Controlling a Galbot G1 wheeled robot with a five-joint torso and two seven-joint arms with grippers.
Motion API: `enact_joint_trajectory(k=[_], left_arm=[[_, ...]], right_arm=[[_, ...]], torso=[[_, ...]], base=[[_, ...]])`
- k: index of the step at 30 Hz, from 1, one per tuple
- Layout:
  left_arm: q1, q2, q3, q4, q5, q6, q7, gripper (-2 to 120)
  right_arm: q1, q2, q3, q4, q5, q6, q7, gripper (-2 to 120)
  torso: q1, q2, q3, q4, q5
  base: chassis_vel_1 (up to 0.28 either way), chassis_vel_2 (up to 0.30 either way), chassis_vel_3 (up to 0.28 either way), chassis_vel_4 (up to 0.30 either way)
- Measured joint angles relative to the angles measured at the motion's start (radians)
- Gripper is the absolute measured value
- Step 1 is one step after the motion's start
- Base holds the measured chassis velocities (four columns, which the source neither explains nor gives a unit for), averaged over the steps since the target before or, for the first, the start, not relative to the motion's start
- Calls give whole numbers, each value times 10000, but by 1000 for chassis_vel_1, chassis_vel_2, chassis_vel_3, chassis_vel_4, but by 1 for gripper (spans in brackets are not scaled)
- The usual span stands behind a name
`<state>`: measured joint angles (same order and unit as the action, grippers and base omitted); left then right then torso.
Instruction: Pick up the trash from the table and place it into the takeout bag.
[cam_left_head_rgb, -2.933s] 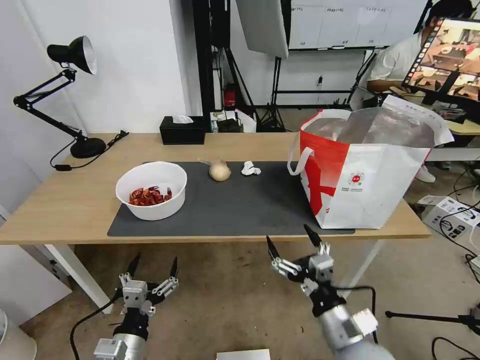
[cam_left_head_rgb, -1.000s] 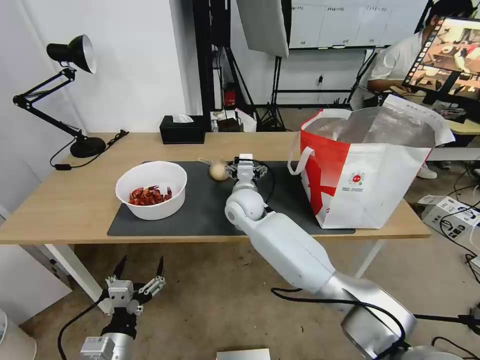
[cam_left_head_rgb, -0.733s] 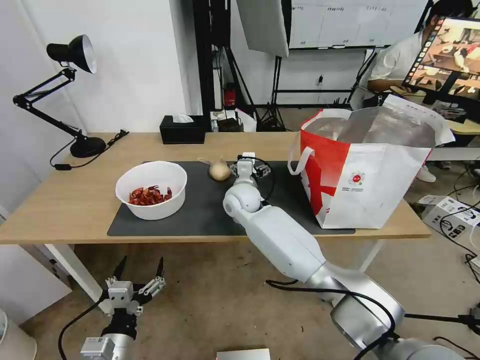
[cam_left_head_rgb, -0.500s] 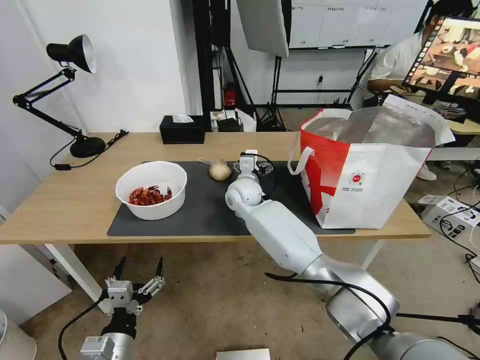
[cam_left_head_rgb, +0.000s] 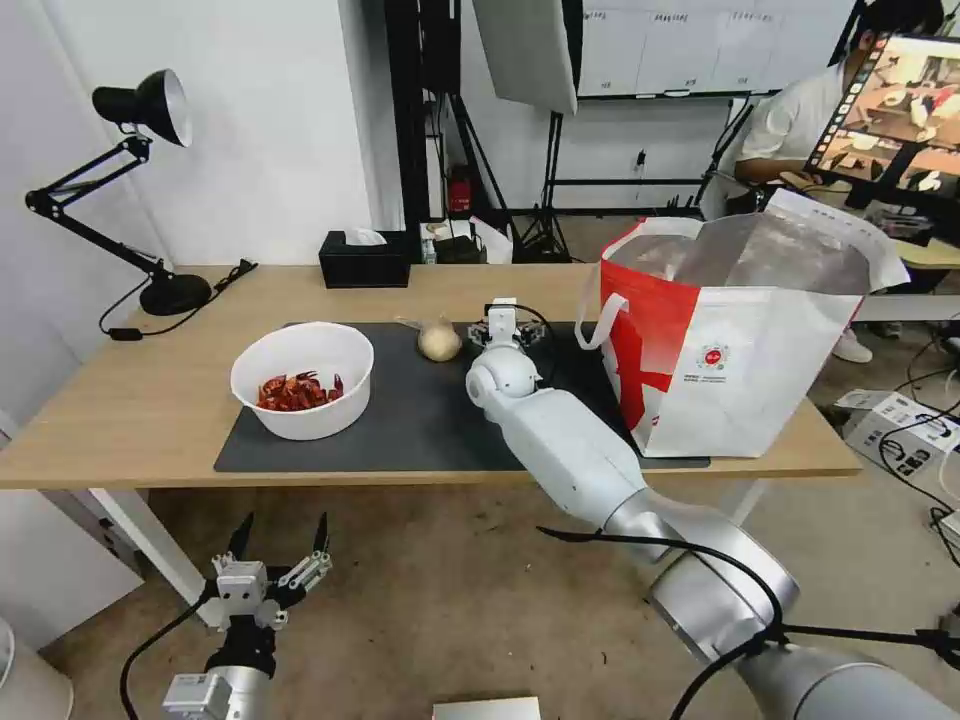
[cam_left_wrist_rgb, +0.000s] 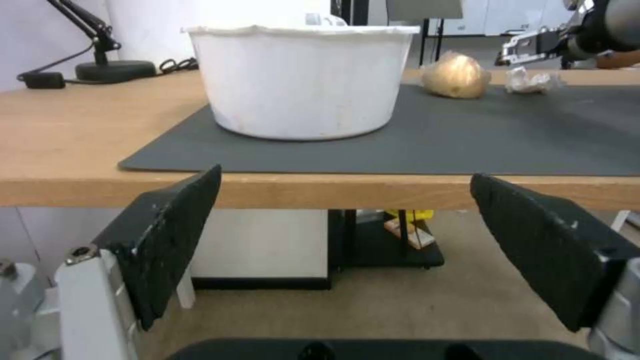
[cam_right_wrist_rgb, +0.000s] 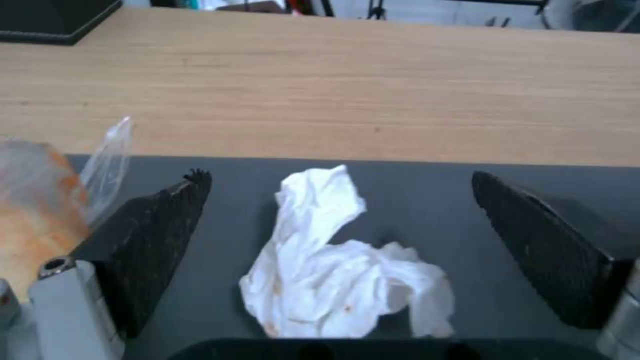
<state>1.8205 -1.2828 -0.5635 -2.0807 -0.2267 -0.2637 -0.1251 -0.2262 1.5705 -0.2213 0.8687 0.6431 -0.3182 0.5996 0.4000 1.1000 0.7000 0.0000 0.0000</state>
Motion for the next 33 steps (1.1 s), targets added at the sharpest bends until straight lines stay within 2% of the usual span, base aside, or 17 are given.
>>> enact_joint_trajectory(k=[7,33], left_arm=[[12,-7,-12,-66,7,-23,1,100],[67,-87,-41,-191,21,-52,2,100]], right_arm=[[37,-52,-49,-127,-92,-79,-300,100],[-205,-221,-169,348,192,-492,-166,100]], torso=[[0,0,0,0,0],[0,0,0,0,0]], base=[[0,0,0,0],[0,0,0,0]])
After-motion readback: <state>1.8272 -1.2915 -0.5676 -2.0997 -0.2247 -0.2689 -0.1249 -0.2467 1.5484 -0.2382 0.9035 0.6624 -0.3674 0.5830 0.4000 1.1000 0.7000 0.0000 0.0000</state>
